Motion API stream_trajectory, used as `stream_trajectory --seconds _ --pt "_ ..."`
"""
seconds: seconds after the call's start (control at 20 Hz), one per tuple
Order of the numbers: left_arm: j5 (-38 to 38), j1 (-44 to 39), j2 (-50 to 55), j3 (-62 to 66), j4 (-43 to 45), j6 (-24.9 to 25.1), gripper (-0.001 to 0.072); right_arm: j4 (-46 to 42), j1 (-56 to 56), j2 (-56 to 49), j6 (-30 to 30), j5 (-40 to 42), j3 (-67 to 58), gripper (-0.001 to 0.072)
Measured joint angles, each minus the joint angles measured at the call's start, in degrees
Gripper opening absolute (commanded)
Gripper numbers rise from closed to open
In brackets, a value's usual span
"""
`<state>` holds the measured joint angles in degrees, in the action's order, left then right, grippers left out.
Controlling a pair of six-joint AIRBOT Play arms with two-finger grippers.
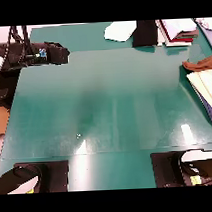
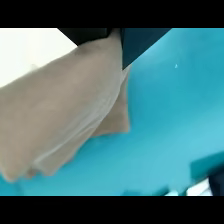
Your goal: Fold the shirts.
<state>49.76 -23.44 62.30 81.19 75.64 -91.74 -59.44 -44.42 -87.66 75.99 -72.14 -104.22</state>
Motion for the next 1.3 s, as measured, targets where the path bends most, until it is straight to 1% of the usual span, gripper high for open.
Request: stream_trajectory --seconds 0.25,0.4,0.6,0.9,0.95,1.0,1.1,1.15,1.2,1.25,1.3 --pt "0.33 0.00 0.00 0.00 -0.02 -0.76 0.0025 0.02 0.15 0.44 0.00 0.31 -9.29 0.0016" --pt "0.35 0.00 0.00 0.00 -0.02 -0.83 0.0025 -0.35 0.35 2.67 0.00 0.02 -10.29 0.0016" --pt "0.35 0.00 0.00 0.00 -0.02 -0.83 0.0026 -2.60 -1.90 7.82 0.02 -1.33 -4.33 0.0016" --pt "0.74 0.00 0.00 -0.02 0.00 -0.83 0.0025 -14.45 -9.99 17.53 0.00 -3.82 12.81 0.0020" --pt "0.87 0.00 0.00 -0.04 0.00 -0.81 0.0025 -16.17 -11.93 19.04 0.00 -3.96 16.24 0.0030" --pt "1.01 0.00 0.00 -0.04 -0.02 -0.81 0.0026 -17.16 -13.84 20.28 0.00 -4.00 19.23 0.0074" --pt "1.29 0.00 0.00 -0.07 0.00 -0.81 0.0025 -19.17 -17.86 22.25 0.00 -3.98 24.83 0.0249" --pt "1.42 0.00 0.00 -0.04 0.00 -0.81 0.0026 -19.78 -19.85 23.04 0.00 -3.63 27.32 0.0382" --pt "1.62 0.00 0.00 -0.04 0.00 -0.81 0.0025 -20.06 -21.40 23.58 0.00 -3.17 29.35 0.0498" --pt "1.68 0.00 0.00 -0.04 0.00 -0.81 0.0025 -20.15 -22.77 24.02 -0.02 -2.60 31.10 0.0566" --pt "1.68 0.00 0.00 -0.04 0.00 -0.81 0.0025 -20.31 -23.80 24.33 -0.02 -2.10 32.33 0.0565"
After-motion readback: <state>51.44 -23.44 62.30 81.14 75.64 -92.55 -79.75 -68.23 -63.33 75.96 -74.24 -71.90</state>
